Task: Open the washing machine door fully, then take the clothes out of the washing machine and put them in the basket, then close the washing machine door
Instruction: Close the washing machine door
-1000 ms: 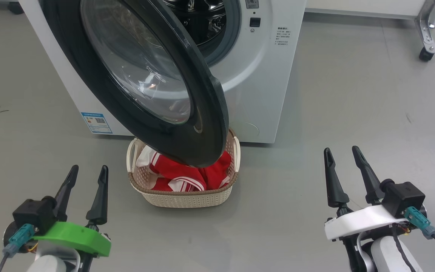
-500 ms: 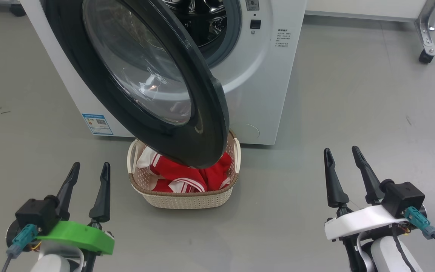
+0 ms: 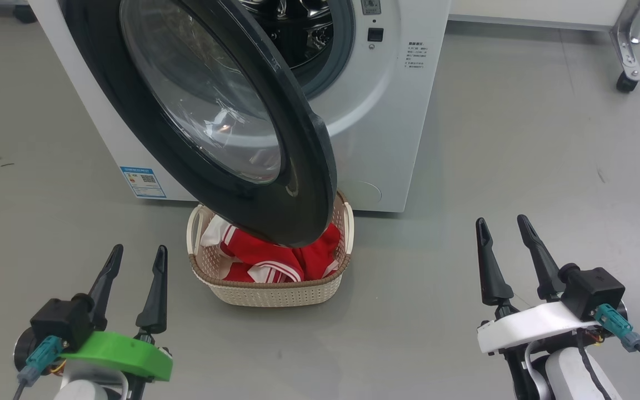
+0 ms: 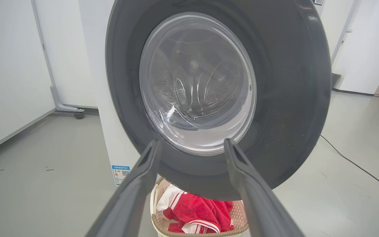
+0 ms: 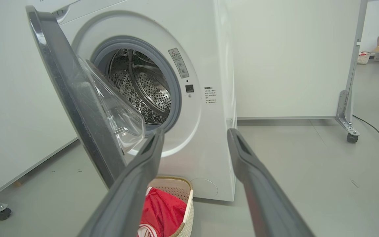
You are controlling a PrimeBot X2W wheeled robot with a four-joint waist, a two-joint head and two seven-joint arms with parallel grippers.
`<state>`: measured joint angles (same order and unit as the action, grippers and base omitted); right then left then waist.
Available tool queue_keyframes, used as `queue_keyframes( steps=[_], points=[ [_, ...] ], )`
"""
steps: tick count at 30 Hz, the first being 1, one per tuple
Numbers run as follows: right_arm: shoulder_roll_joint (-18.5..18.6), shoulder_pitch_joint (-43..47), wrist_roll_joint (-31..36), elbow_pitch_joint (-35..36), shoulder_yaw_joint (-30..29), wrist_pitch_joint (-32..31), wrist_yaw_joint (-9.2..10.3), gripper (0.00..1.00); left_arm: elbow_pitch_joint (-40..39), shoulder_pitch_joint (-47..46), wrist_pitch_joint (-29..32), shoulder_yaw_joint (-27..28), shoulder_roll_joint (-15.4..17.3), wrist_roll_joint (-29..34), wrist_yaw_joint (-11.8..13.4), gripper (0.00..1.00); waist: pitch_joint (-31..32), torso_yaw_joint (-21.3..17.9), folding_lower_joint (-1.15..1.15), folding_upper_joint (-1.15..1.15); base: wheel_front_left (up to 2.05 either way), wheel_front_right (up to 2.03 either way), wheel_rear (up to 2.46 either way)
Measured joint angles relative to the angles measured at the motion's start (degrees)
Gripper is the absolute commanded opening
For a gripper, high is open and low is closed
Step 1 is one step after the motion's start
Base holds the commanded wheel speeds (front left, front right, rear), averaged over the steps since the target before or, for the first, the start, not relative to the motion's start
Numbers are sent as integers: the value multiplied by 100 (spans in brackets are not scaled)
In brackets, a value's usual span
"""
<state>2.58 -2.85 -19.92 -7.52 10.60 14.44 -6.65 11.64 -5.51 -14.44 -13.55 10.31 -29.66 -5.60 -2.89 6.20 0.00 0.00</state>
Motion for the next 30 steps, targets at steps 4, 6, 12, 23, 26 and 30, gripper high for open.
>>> queue_keyframes(
  steps=[4, 6, 12, 23, 26, 30],
  points=[
    [0, 0, 0, 0, 3, 0, 0, 100, 0, 19, 0, 26, -24, 16, -26, 100, -7, -3, 0, 0, 0, 0, 0],
    [0, 0, 0, 0, 4, 0, 0, 100, 1, 35, 0, 27, -40, 56, -30, 100, -12, -5, 0, 0, 0, 0, 0],
    [0, 0, 0, 1, 4, 0, -1, 43, 10, 56, 0, 56, -64, 98, -75, 100, -31, -2, 0, 0, 0, 0, 0],
    [7, -20, 58, 107, 178, 0, -30, 0, 1, 55, 0, 41, -159, 247, -88, 100, -167, 61, 0, 0, 0, 0, 0],
    [44, -69, 175, 113, 411, 0, -32, 0, -27, 46, 0, 25, -171, 271, -111, 100, -254, 102, 0, 0, 0, 0, 0],
    [137, -285, 279, 120, 749, -1, -33, 0, -76, 18, 0, -27, -214, 303, -127, 100, -395, 172, 0, 0, 0, 0, 0]
  ],
)
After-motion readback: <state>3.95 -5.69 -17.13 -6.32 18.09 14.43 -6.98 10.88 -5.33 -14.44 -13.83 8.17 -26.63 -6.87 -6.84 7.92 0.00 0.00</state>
